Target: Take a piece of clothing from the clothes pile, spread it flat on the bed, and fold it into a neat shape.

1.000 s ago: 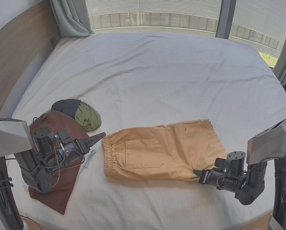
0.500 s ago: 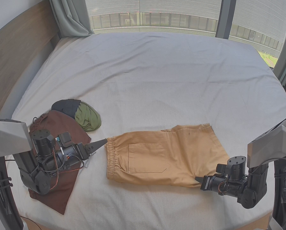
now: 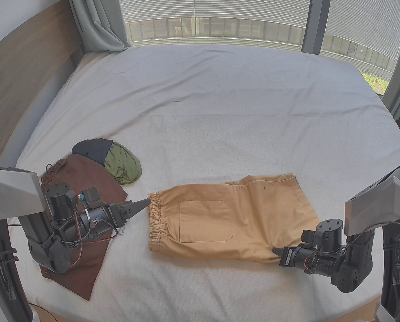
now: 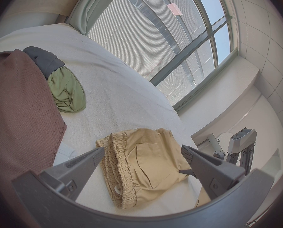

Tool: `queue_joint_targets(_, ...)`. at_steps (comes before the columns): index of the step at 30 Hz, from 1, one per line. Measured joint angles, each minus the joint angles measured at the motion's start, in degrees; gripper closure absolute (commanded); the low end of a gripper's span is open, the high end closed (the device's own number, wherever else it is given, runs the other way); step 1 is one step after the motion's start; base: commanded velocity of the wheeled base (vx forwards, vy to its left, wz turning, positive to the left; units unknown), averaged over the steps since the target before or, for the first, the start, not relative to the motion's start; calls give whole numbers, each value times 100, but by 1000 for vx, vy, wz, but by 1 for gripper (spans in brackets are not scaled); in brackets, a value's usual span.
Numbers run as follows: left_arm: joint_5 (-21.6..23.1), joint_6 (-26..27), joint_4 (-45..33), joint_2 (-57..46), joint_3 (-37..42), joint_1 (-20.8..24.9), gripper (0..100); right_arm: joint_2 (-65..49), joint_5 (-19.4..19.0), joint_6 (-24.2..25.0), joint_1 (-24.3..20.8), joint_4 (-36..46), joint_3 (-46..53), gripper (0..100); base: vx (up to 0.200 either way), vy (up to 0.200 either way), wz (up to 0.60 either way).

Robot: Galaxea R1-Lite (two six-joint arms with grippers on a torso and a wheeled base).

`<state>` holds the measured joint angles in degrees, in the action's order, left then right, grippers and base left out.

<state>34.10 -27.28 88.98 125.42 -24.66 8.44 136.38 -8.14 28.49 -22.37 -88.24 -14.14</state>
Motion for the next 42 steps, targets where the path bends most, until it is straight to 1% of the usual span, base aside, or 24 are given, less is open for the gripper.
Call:
queue_joint_targets(2, 2, 9, -2, -2, -11, 21, 0, 0, -1, 0, 10, -1, -7, 100, 0, 0, 0)
queue_joint_targets(3, 2, 13, 0, -2, -20, 24, 0, 1, -1, 2, 13, -1, -7, 0, 0, 0, 0)
queue_joint_targets(9, 9, 20, 0, -6, -35, 16, 0, -18, 0, 0, 5, 0, 50, 0, 0, 0, 0)
queue_joint_targets(13, 13, 18, 0, -15, -33, 5, 0, -93, -34, -79, -9, -9, 268, 0, 0, 0, 0)
queue_joint_targets(18, 96, 18, 0, -26, -41, -9, 0, -234, -299, -553, -20, -6, 723, 0, 0, 0, 0)
queue_joint_targets(22, 143, 18, 0, -41, -41, -15, 0, -423, -513, -747, -50, -4, 1046, 0, 0, 0, 0)
queue_joint_targets(32, 162, 46, 2, -118, -2, -10, 0, -1091, -869, -805, -233, -1, 1302, 0, 0, 0, 0)
queue_joint_targets(35, 222, 68, 0, -146, 57, -4, 0, -1251, -892, -802, -285, -1, 1310, 0, 0, 0, 0)
queue_joint_targets(38, 416, 88, 0, -193, 138, 10, 0, -1389, -896, -802, -332, -4, 1298, 0, 0, 0, 0)
queue_joint_targets(42, 472, 200, 0, -234, 234, 7, 0, -1509, -892, -780, -347, -4, 1191, 0, 0, 0, 0)
